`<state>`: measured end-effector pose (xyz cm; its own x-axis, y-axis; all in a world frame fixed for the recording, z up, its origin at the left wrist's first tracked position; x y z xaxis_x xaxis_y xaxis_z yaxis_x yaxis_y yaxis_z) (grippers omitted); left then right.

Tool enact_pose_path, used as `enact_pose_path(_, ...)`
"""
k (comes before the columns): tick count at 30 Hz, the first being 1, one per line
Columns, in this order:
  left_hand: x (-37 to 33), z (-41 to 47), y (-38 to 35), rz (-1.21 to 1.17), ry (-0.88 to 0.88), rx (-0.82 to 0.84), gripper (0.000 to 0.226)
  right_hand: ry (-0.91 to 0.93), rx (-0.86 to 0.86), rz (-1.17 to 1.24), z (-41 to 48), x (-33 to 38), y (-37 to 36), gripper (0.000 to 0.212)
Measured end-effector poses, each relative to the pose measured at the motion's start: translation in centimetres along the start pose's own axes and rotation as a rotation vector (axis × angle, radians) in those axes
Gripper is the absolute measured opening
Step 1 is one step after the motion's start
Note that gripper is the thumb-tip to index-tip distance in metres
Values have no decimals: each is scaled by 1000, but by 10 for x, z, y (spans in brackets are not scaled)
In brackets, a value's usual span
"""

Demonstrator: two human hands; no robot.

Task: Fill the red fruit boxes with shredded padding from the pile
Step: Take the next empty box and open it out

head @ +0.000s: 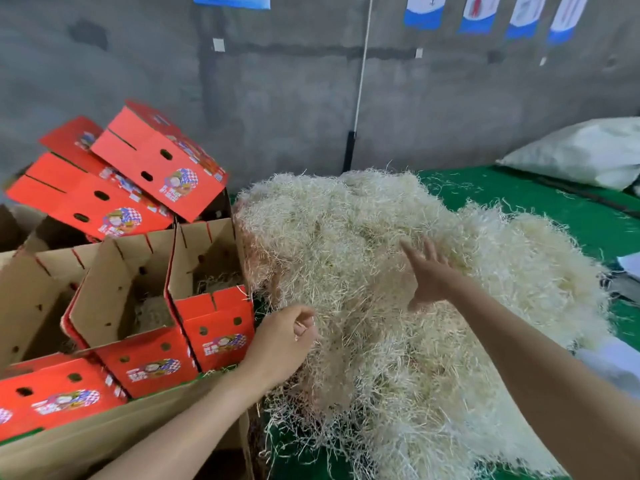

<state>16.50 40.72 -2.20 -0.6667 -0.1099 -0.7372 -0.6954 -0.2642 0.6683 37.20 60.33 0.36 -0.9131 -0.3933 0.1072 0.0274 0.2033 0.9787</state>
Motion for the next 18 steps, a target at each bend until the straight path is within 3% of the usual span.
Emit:
enact_pose_path(3, -12, 23, -8, -10, 25, 27, 47, 32, 111, 121, 15, -5, -20, 121)
enact_pose_path(6, -19, 47, -18, -141, 91, 95, 93, 165, -1, 197, 28, 9, -20, 49)
enact_pose_path(8, -26, 65, -21, -256, 123, 159, 119, 203, -157, 447, 30, 28, 5, 23)
enact_pose_path(10, -34, 84, -22, -336, 109, 203, 137, 251, -214, 677, 25, 50, 31, 32)
enact_pose_path(13, -42, 109, -20, -507, 132, 172, 142, 372, -54, 867, 15, 82, 44, 63)
enact_pose_path(16, -27, 127, -9, -753, 268, -42, 107, 482, 158, 1132, 6, 90, 50, 50)
enact_pose_path(18, -16, 130, 1, -840, 354, -137, 98, 467, 39, 1273, 16, 77, 55, 35)
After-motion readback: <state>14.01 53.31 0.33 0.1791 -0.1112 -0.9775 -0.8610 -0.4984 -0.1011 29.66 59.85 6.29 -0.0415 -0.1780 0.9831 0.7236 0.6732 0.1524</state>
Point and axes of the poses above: each hand's wrist, its own z-axis towards the middle knuckle, its own y-axis out of the back of the hand, x = y × z, the point moved 4 cm from there along z, towards the middle knuckle, and after that the axes turned 4 degrees about y, right-handed, at the moved point
